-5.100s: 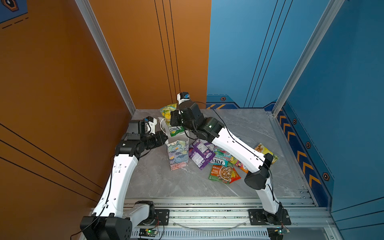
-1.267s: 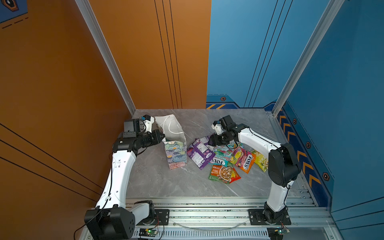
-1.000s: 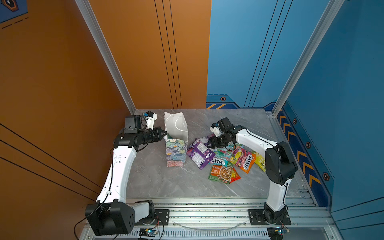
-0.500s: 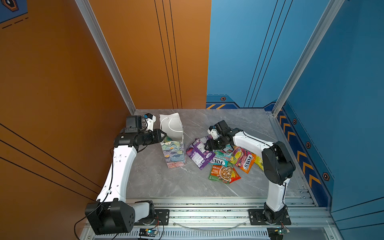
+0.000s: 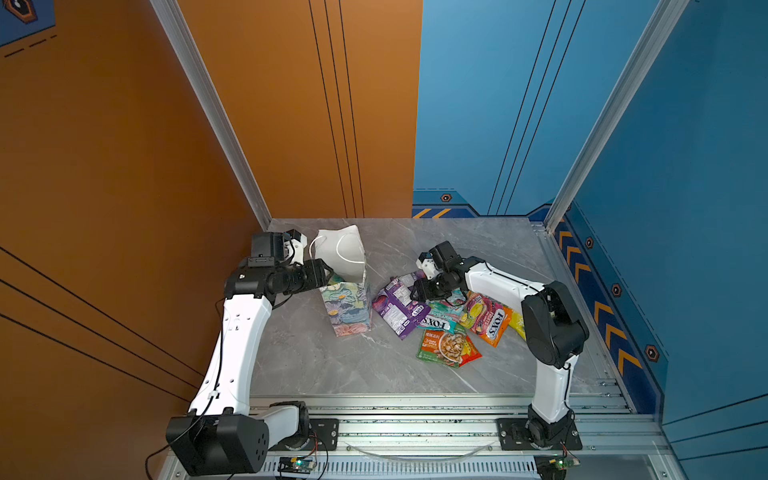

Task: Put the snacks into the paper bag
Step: 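Close the right gripper on the purple berry packet nearest the bag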

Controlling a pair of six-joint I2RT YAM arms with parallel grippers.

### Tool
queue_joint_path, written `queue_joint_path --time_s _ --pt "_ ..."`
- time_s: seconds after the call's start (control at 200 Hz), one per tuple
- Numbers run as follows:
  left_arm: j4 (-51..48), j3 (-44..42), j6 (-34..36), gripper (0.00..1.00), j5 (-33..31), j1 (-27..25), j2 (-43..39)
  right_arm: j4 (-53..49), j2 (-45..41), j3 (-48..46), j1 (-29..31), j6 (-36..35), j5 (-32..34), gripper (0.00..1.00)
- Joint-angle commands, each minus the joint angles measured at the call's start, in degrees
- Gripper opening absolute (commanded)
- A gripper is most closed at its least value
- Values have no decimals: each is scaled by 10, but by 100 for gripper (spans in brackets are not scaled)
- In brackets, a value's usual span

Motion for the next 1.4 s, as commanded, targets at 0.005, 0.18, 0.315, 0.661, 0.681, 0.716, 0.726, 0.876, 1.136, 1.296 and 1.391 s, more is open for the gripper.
queue_joint_path --time_s 0.005,0.18,0.315,0.661,0.681,0.716,0.726,0.876,1.136,1.296,1.391 --pt "-36 25 -8 67 -48 -16 -11 4 9 7 -4 -7 10 61" --pt "-50 26 -16 65 -86 -35 -13 6 15 16 -4 -23 -14 61" --pt "-62 26 -22 56 -104 -43 -10 2 24 28 -4 -34 -20 61" --pt "-67 23 -28 31 -86 -44 -7 1 52 40 6 -43 -40 60" --pt "-67 22 -28 31 -86 -44 -7 2 54 40 8 -44 -40 59" --pt "-67 22 -27 28 -85 -44 -7 4 55 37 10 -43 -40 59" --pt "-67 22 -27 28 -84 -44 -7 5 56 37 11 -42 -39 59" --pt "-66 25 -26 17 -85 -44 -8 22 59 23 17 -31 -44 56" --pt "-65 29 -18 7 -83 -45 -7 43 49 10 26 -9 -53 22" --pt "-64 26 -14 3 -79 -47 -9 53 18 -9 24 13 -42 0" --pt "-64 26 -12 3 -75 -48 -10 53 -15 -16 21 28 -40 0"
